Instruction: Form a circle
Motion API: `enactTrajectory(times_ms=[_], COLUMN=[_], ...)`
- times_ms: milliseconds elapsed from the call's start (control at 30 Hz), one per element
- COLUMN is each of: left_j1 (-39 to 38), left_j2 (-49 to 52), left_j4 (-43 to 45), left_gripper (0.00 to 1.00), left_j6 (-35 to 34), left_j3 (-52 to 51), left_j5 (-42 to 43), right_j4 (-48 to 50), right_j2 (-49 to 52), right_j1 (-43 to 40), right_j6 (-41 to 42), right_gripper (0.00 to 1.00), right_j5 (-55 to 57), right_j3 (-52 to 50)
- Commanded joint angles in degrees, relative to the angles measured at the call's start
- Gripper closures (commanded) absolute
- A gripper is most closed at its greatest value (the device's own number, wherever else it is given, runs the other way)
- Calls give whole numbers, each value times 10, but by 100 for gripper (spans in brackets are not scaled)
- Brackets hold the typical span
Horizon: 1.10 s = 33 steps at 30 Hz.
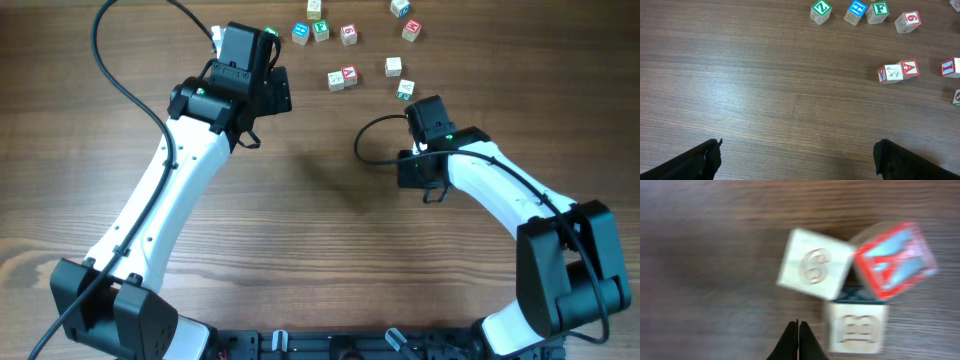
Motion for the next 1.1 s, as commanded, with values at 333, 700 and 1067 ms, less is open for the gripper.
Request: enactTrajectory(times_ms=[333,700,1067], left_j1=[2,2,2], left_j2=[1,1,1], left_j4=[2,2,2], left_gripper=[0,0,0], left_j6=[-5,-5,-5], left_j3=[-2,-2,-2], left_j5=[-1,-1,-1], right_j4=[35,4,-50], right_j2=[7,-3,-83], right_j1=[4,3,3], right_j6=[14,13,90], right_gripper=[95,95,95], right_j5=[-298,-292,-146], right_j3=[-2,-2,-2])
